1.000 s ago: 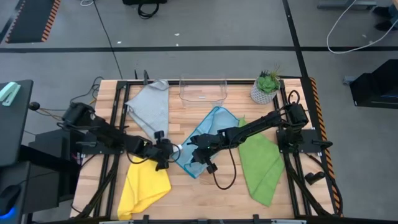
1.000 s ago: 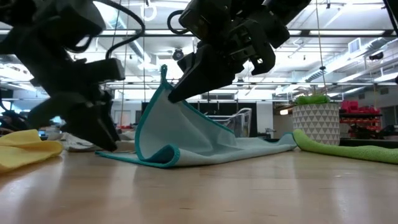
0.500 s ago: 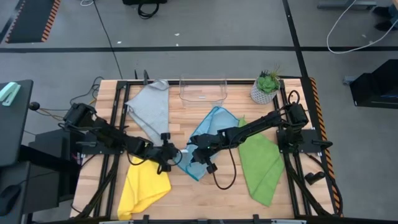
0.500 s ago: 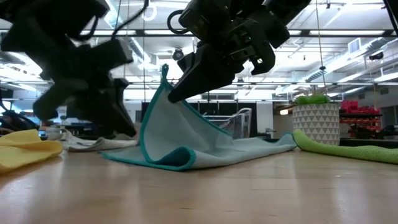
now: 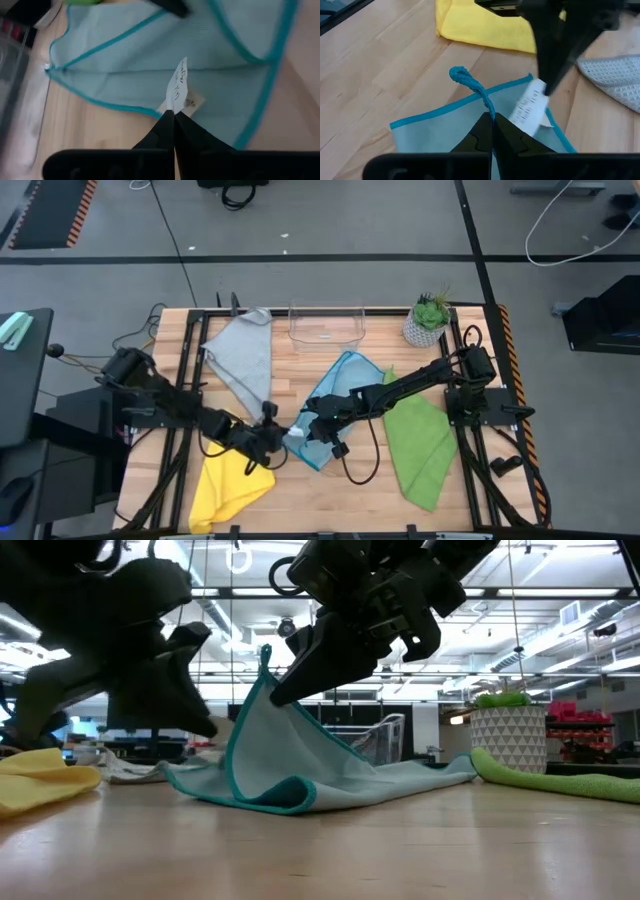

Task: Fold microfiber towels
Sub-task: Fold the blue microfiber towel

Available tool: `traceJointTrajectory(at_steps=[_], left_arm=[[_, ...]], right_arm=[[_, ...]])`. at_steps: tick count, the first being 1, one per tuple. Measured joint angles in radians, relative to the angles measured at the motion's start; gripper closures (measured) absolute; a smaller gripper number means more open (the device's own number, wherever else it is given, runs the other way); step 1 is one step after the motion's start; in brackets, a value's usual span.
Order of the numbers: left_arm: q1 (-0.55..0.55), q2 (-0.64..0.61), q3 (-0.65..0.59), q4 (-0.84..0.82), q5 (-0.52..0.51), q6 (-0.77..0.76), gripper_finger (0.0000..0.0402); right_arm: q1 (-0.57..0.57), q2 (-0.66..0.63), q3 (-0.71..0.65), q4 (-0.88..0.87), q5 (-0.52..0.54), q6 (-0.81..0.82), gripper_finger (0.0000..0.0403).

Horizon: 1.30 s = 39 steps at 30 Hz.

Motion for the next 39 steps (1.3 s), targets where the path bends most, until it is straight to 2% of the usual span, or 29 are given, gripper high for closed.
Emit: traceJointTrajectory(at_steps=[5, 12, 16, 20, 24, 27, 36, 39], left_arm=[[-0.018, 0.035, 0.000, 0.004, 0.006, 0.019, 0.0344], [-0.019, 0.082, 0.000, 0.048, 0.070, -0.008, 0.0272], [-0.022, 0.082, 0.000, 0.047, 0.085, -0.010, 0.0249], [-0.052, 0.037, 0.000, 0.010, 0.088, -0.052, 0.0243], [-0.067, -0.016, 0.000, -0.111, 0.090, -0.170, 0.0255], [-0.046, -0.003, -0.001, -0.198, 0.087, -0.250, 0.0279], [0.064, 0.062, -0.001, -0.147, 0.084, -0.247, 0.0387], [0.076, 0.063, -0.002, -0.075, 0.078, -0.187, 0.0392]], right_arm=[[0.000, 0.000, 0.000, 0.000, 0.000, 0.000, 0.0393], [0.000, 0.000, 0.000, 0.000, 0.000, 0.000, 0.0392], [0.000, 0.000, 0.000, 0.001, 0.001, 0.000, 0.0393], [-0.002, 0.000, 0.000, 0.021, 0.002, 0.000, 0.0391], [-0.002, 0.000, 0.000, 0.038, 0.002, -0.001, 0.0392], [-0.007, 0.000, 0.000, 0.050, 0.002, -0.008, 0.0392], [-0.006, 0.000, 0.000, 0.062, 0.000, 0.003, 0.0392], [-0.007, 0.000, 0.000, 0.062, 0.001, 0.006, 0.0392]])
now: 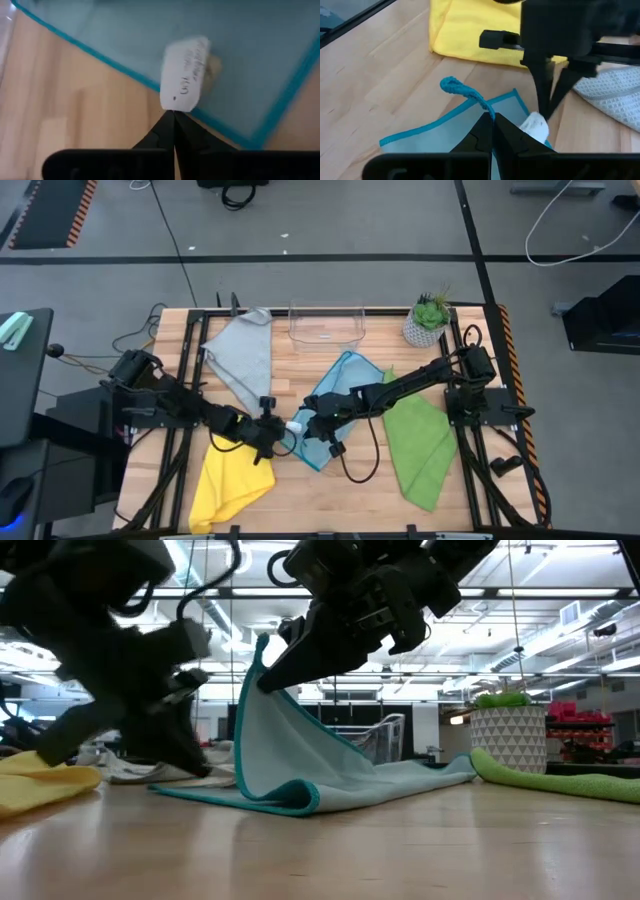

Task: Fold microfiber towels
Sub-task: Fold the blue microfiber towel

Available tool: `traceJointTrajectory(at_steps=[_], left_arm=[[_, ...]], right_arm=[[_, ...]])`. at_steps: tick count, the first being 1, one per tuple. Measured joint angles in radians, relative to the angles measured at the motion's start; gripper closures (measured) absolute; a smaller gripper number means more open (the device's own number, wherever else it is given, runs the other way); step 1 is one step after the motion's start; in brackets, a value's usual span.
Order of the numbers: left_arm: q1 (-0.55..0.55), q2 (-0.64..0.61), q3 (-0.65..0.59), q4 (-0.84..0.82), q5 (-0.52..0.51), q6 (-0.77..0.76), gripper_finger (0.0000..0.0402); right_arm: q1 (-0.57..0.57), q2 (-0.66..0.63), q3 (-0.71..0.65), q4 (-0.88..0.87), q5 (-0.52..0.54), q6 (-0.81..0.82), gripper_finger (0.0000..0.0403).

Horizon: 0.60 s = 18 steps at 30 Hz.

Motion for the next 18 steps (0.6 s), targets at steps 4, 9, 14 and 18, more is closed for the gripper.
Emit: traceJointTrajectory(at_steps=[4, 9, 14, 18], left_arm=[[-0.002, 0.000, 0.000, 0.055, 0.006, 0.055, 0.0385], [-0.002, 0.000, 0.000, 0.093, 0.027, 0.083, 0.0395], [-0.002, 0.000, 0.000, 0.136, 0.034, 0.107, 0.0385], [-0.004, -0.003, 0.000, 0.134, 0.034, 0.123, 0.0393]], right_arm=[[0.000, 0.000, 0.000, 0.000, 0.000, -0.002, 0.0392], [0.000, 0.000, 0.000, -0.001, 0.000, -0.003, 0.0392], [0.000, 0.000, 0.000, 0.002, 0.000, -0.017, 0.0392], [-0.001, 0.000, 0.000, 0.020, 0.000, -0.020, 0.0392]])
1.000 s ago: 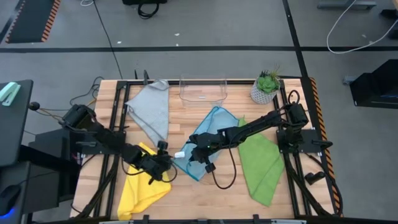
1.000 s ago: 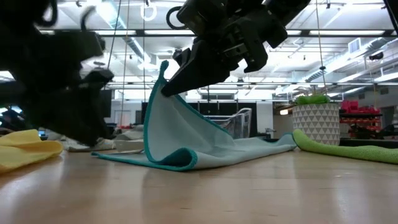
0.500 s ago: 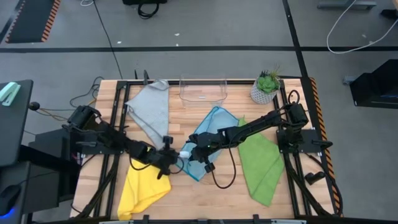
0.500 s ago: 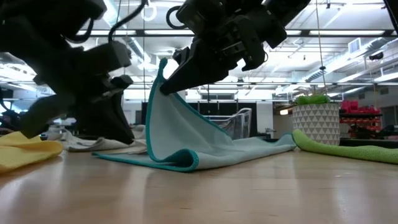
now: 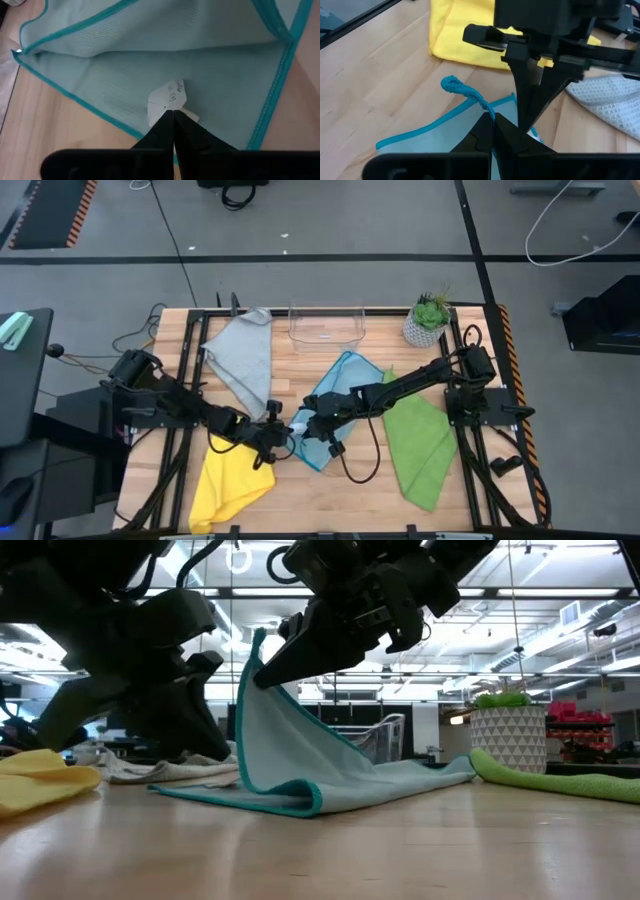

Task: Fold microfiber towels
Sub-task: Fold the blue microfiber towel

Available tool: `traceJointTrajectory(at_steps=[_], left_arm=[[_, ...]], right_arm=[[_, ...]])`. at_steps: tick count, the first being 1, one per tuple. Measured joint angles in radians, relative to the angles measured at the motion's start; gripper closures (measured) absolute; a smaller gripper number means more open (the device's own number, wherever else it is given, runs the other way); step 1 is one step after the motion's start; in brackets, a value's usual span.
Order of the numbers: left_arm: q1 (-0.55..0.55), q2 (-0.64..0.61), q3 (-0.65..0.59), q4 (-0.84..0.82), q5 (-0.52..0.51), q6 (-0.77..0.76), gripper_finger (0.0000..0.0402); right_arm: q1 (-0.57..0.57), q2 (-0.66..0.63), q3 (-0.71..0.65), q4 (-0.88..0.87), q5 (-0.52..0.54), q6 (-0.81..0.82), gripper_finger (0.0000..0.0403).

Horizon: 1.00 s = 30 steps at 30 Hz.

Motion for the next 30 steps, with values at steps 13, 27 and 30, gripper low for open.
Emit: traceJointTrajectory(at_steps=[13, 27, 30], left_arm=[[-0.191, -0.113, -0.003, -0.285, -0.006, -0.356, 0.0394], [-0.200, -0.077, -0.013, -0.247, -0.083, -0.390, 0.0395], [-0.227, -0.090, -0.013, -0.280, -0.118, -0.400, 0.0396]], right_arm=[[-0.029, 0.000, 0.040, 0.035, 0.000, -0.009, 0.0394], [-0.044, 0.144, 0.210, -0.049, -0.006, -0.032, 0.0395], [-0.046, 0.196, 0.268, -0.070, -0.008, -0.032, 0.0395]])
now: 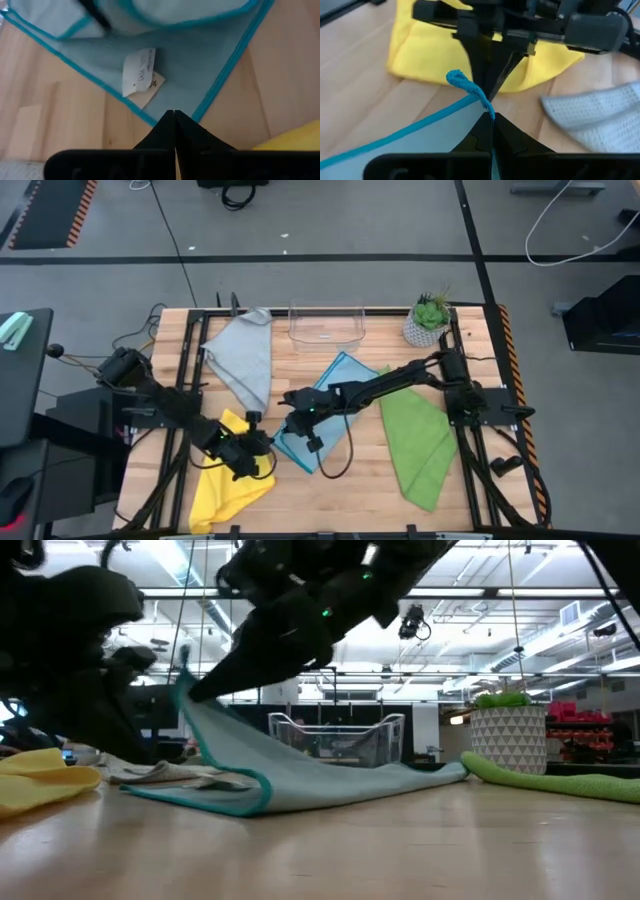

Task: Fold microfiber towels
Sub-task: Fold the blue microfiber towel

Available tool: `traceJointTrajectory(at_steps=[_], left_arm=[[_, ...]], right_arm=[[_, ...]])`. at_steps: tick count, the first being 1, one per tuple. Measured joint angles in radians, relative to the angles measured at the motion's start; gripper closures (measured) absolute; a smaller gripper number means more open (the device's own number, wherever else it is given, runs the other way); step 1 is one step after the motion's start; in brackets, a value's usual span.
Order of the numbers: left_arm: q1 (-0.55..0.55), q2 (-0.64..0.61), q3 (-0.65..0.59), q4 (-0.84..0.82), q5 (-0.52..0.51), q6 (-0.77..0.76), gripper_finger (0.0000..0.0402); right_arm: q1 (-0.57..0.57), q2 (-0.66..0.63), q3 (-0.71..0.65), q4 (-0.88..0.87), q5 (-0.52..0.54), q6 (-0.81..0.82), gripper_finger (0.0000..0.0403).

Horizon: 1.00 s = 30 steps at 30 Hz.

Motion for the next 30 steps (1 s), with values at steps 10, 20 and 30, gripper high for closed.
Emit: traceJointTrajectory(at_steps=[10, 20, 30], left_arm=[[-0.091, -0.087, 0.001, -0.230, -0.036, -0.258, 0.0391], [-0.045, -0.094, 0.001, -0.219, -0.037, -0.203, 0.0300], [0.027, -0.094, 0.001, -0.058, 0.130, 0.057, 0.0367]], right_arm=[[0.000, 0.099, 0.086, -0.052, -0.016, 0.000, 0.0372], [0.002, 0.070, 0.087, -0.060, -0.012, 0.053, 0.0238], [0.052, -0.211, -0.014, -0.289, 0.127, -0.011, 0.0349]])
